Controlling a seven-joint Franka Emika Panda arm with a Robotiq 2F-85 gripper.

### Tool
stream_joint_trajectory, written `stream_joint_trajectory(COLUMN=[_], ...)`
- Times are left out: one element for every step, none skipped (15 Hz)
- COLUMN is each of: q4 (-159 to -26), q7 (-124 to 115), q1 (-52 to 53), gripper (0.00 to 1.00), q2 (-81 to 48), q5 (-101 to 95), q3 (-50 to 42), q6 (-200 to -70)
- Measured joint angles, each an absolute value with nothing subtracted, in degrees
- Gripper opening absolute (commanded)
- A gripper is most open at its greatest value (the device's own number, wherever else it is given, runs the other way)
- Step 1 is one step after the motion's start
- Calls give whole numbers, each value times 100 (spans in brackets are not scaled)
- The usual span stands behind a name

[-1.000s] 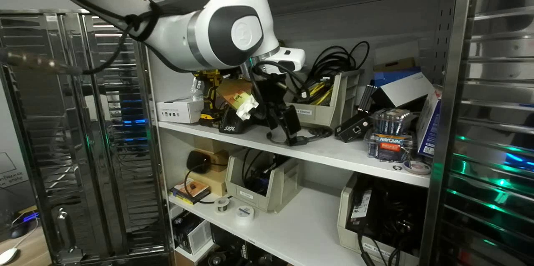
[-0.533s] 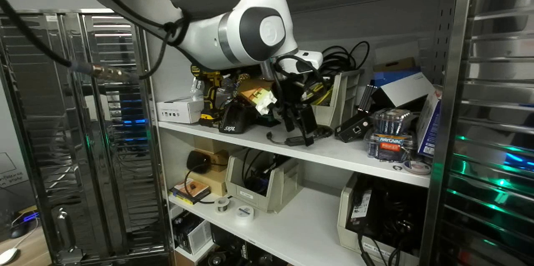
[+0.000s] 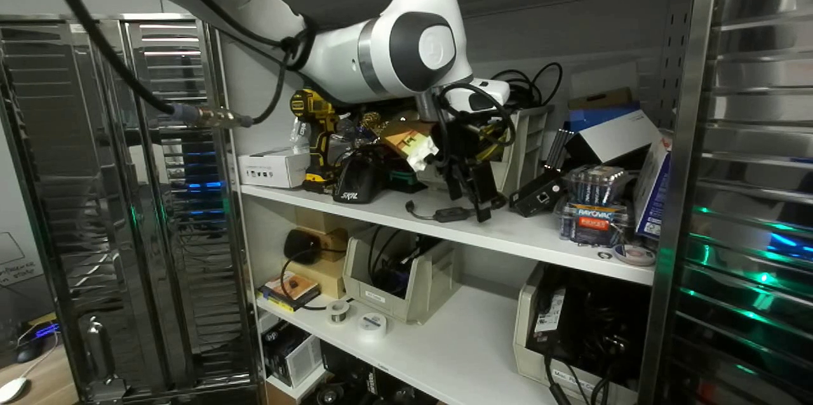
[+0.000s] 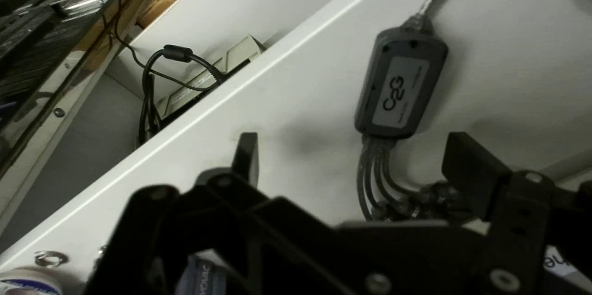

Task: Put the grey cable inside the toolbox

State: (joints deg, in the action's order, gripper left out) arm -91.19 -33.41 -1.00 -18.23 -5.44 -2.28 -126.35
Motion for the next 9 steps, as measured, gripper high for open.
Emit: stream_joint_trajectory(q4=[-9072,-9030,-9000,-8972,-8960,-8952,-8946,-8941,-8939], q7=[-3337,-3331,-3330,-3331,-3332,-3332,-3332,-3332,-3332], q1=[-75,-48,-16,14,43,69,92,112,129], gripper=[100,100,100,100,100,100,75,73,66], q2=[-1857,-1888,-1915,-1942,-1964,-1983,-2001,-2013,-2018], q5=[-499,-452,-427,-424,-424,-424,-424,-424,-424], q3=[-227,-225,-225,-225,-225,-225,-225,-225,-225], q6=[-12625,-12604,-12568,-12512,-12460,-12394,-12329,-12271,-12235])
